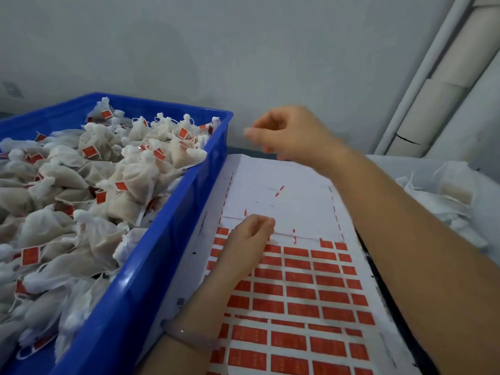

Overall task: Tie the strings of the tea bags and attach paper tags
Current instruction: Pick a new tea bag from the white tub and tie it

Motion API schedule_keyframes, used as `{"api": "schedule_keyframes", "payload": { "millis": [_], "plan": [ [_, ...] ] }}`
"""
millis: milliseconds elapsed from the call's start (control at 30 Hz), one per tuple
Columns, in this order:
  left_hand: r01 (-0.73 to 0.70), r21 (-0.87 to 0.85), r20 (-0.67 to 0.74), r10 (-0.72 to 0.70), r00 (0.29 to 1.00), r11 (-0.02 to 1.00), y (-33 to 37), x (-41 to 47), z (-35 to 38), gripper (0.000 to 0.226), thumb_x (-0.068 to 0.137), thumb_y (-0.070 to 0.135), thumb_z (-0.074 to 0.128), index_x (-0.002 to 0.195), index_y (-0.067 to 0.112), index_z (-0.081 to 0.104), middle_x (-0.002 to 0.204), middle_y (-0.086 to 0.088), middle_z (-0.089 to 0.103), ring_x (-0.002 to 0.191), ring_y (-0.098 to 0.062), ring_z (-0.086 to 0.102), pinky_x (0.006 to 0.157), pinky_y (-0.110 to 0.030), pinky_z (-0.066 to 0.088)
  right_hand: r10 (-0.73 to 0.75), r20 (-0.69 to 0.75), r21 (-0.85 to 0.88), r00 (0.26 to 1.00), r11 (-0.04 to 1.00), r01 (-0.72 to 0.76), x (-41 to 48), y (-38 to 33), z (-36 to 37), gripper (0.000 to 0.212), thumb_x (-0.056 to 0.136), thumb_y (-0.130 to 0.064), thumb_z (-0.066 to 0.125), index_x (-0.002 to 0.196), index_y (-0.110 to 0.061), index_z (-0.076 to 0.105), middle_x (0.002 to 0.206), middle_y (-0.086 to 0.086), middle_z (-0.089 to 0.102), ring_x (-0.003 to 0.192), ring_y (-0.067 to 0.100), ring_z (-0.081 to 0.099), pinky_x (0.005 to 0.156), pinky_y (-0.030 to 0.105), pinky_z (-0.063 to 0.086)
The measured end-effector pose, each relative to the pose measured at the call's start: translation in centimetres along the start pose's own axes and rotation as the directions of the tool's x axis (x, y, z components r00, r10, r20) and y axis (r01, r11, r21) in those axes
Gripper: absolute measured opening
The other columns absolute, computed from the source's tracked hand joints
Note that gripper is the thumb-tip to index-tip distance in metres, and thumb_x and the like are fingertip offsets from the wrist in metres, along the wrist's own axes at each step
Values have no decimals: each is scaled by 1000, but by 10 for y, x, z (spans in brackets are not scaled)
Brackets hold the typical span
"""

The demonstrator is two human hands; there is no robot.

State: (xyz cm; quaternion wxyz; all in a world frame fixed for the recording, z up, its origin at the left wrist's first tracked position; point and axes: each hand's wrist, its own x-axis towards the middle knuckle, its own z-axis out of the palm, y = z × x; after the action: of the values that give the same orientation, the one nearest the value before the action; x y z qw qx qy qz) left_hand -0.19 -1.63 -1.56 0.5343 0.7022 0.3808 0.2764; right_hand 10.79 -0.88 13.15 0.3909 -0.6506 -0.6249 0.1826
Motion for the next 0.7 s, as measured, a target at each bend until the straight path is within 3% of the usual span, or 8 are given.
{"api": "schedule_keyframes", "payload": {
  "millis": [100, 200, 267, 367, 433, 500, 600, 700],
  "plan": [
    [10, 123, 99, -23, 995, 992, -9, 2, 4, 29, 95, 49, 36, 117, 35, 49, 102, 23, 54, 86, 5, 52, 59, -8, 35, 191, -6, -238, 982, 953, -187, -29, 56, -83, 12, 82, -13, 68, 73, -21, 64, 74, 4, 67, 68, 15, 59, 56, 25, 46],
    [-7, 163, 98, -9, 995, 987, -14, 6, 6, 19, 94, 50, 38, 107, 41, 48, 90, 30, 49, 81, 9, 50, 56, -6, 33, 504, 55, -577, 862, 721, -384, -66, 115, -133, 18, 77, -10, 73, 71, -26, 65, 78, -2, 67, 74, 16, 60, 57, 21, 44],
    [-19, 174, 88, 4, 996, 985, -15, 7, 7, 15, 94, 47, 39, 105, 40, 48, 92, 28, 51, 82, 8, 51, 58, -6, 34, 639, 90, -719, 764, 572, -394, -85, 145, -137, 14, 73, -22, 77, 79, -26, 66, 85, -7, 64, 79, 10, 59, 66, 20, 46],
    [-38, 191, 80, 23, 997, 981, -16, 9, 8, 11, 95, 43, 43, 103, 39, 49, 92, 29, 50, 83, 8, 50, 58, -5, 33, 624, 39, -689, 780, 583, -432, -103, 178, -128, 32, 71, -36, 77, 96, -23, 61, 94, -7, 61, 86, 9, 58, 70, 20, 43],
    [-50, 205, 74, 35, 997, 977, -18, 9, 9, 8, 94, 41, 44, 101, 41, 49, 89, 32, 48, 81, 10, 50, 55, -5, 33, 578, -28, -645, 815, 613, -457, -107, 191, -123, 33, 71, -36, 78, 96, -23, 60, 93, -6, 60, 84, 10, 56, 65, 19, 41],
    [-46, 206, 73, 31, 997, 978, -18, 10, 10, 7, 94, 41, 45, 99, 42, 49, 88, 33, 48, 80, 10, 50, 52, -4, 33, 573, -114, -624, 811, 595, -508, -104, 201, -127, 32, 72, -30, 78, 98, -18, 64, 98, 0, 63, 85, 14, 57, 71, 23, 43],
    [-43, 216, 49, 33, 998, 975, -20, 12, 11, 6, 94, 40, 47, 98, 41, 51, 89, 31, 48, 79, 8, 50, 55, -5, 34, 677, -174, -693, 715, 432, -577, -107, 208, -141, 36, 67, -26, 81, 98, -16, 65, 104, 5, 63, 90, 21, 57, 77, 29, 45],
    [-41, 223, 20, 37, 999, 974, -24, 14, 10, 8, 93, 40, 48, 99, 40, 53, 88, 33, 48, 78, 8, 50, 55, -5, 33, 814, -133, -759, 565, 283, -586, -121, 207, -152, 39, 60, -33, 85, 90, -22, 63, 97, 0, 59, 85, 17, 57, 66, 26, 48]
  ]
}}
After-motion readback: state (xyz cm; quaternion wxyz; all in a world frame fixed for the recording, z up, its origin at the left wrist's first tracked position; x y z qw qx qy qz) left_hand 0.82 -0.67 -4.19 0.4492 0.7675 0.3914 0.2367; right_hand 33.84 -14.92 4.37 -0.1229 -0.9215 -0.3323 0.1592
